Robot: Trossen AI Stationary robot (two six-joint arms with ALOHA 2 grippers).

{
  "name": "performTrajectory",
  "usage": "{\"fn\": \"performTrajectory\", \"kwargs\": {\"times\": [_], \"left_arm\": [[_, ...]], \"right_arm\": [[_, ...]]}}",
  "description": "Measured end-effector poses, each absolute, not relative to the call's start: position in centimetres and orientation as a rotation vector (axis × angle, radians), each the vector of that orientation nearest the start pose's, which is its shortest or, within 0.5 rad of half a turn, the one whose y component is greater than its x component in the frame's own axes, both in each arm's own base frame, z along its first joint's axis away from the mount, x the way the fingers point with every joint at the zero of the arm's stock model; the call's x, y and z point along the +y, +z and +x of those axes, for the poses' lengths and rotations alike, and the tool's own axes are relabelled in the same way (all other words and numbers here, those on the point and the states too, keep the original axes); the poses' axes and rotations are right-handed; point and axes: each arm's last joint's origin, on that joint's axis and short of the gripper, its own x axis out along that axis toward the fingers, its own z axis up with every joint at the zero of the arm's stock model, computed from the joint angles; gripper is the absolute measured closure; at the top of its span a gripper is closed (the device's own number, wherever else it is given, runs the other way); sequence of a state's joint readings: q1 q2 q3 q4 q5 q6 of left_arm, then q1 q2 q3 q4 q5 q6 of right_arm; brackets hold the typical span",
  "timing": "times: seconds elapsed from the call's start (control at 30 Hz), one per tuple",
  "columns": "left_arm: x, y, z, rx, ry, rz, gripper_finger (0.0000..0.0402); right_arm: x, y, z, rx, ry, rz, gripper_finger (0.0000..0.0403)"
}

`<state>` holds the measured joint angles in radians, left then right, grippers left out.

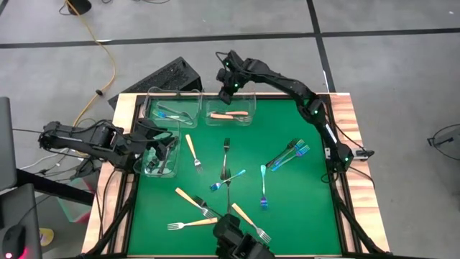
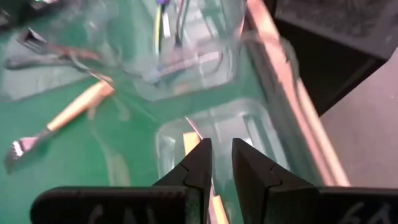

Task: Sort silverware by color (type)
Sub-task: Put the black fork into the middle left transparent bin

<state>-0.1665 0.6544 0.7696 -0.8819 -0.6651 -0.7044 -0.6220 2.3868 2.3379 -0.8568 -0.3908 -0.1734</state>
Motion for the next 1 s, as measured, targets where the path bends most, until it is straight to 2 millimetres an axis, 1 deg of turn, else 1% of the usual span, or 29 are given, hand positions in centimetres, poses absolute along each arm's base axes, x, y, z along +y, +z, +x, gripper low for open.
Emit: {"fn": "performTrajectory", "kwargs": {"times": [0.1, 0.3, 0.43, 0.5, 0.6, 0.8, 0.9, 1.0], "left_arm": [[-0.1, 28.9, 11.4, 0.5, 0.688, -0.363, 0.0168], [-0.1, 28.9, 11.4, 0.497, 0.69, -0.368, 0.0168], [-0.1, 28.9, 11.4, 0.496, 0.692, -0.366, 0.0168], [-0.1, 28.9, 11.4, 0.494, 0.693, -0.362, 0.0168], [-0.1, 28.9, 11.4, 0.494, 0.695, -0.359, 0.0168], [-0.1, 28.9, 11.4, 0.494, 0.694, -0.357, 0.0168], [-0.1, 28.9, 11.4, 0.5, 0.681, -0.362, 0.0168], [-0.2, 28.9, 11.5, 0.512, 0.649, -0.38, 0.0168]], "right_arm": [[-28.5, 28.4, 42.0, 0.773, -0.144, 0.253, 0.0321], [-26.6, 34.9, 39.4, 0.678, -0.149, 0.182, 0.0321], [-25.2, 39.4, 36.9, 0.601, -0.169, 0.144, 0.0321], [-24.2, 41.7, 35.4, 0.563, -0.182, 0.122, 0.0321], [-22.7, 44.7, 32.8, 0.534, -0.215, 0.098, 0.0321], [-19.4, 48.9, 27.9, 0.512, -0.253, 0.077, 0.0321], [-17.7, 50.2, 25.4, 0.53, -0.272, 0.079, 0.0321], [-15.9, 51.1, 23.0, 0.562, -0.27, 0.095, 0.0321]]}}
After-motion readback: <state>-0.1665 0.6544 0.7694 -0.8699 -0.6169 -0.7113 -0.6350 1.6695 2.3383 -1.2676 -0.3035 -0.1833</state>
